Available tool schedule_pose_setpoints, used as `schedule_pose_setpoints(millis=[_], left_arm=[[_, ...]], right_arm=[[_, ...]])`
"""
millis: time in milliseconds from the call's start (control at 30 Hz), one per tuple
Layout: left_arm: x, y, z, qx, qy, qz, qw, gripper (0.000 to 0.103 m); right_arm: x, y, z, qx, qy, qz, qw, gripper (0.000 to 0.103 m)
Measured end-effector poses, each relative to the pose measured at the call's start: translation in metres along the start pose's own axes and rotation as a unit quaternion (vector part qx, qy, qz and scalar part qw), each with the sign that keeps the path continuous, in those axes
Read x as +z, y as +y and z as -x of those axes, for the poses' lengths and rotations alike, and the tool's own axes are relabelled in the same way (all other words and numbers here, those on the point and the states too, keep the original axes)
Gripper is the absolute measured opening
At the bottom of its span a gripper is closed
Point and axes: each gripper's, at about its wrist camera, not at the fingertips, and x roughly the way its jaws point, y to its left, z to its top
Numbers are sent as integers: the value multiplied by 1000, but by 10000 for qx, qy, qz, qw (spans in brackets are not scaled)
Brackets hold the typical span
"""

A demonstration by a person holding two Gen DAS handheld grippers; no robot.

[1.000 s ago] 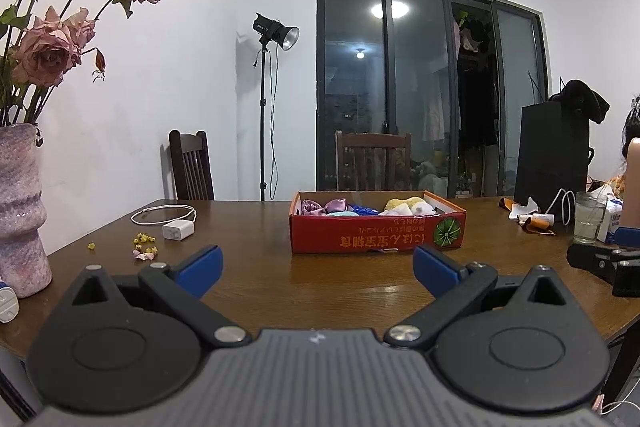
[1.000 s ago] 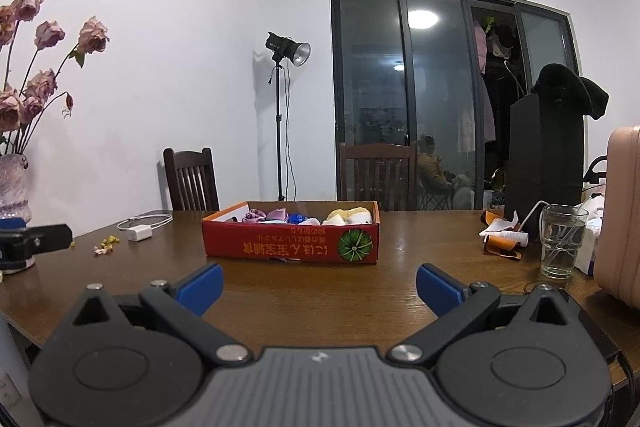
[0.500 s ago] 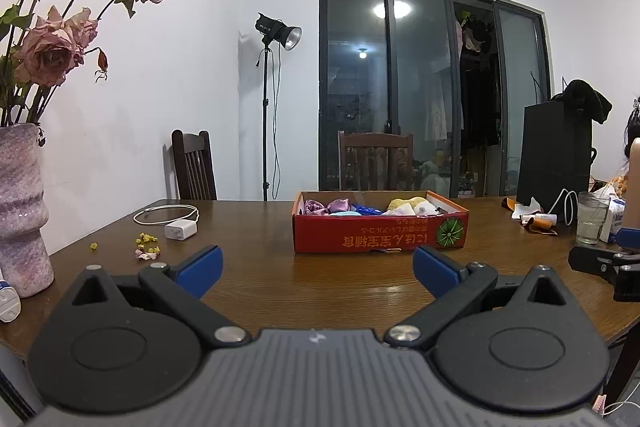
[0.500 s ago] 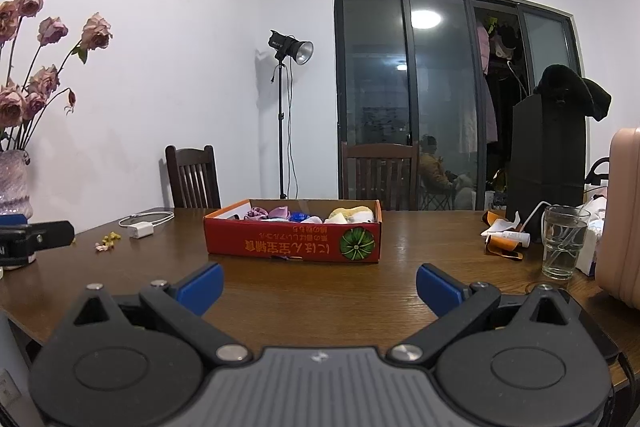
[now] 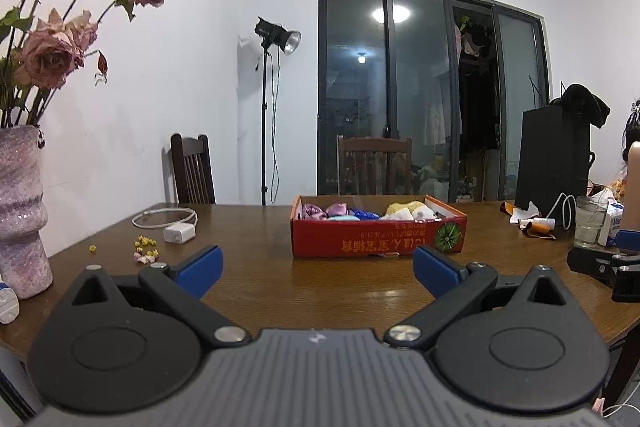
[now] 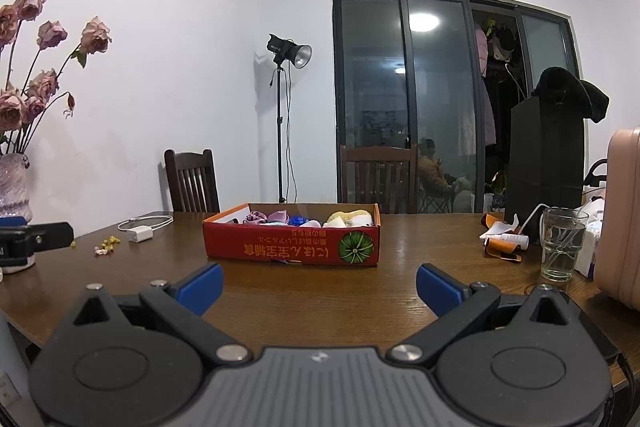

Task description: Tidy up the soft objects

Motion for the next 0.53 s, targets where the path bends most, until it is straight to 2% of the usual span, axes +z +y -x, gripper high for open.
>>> schedule_pose_setpoints(millis=[533], left_arm=[[3, 2, 4, 56, -232, 89, 9997, 103]], right_arm=[[0, 0, 2, 44, -39, 38, 10000, 103]])
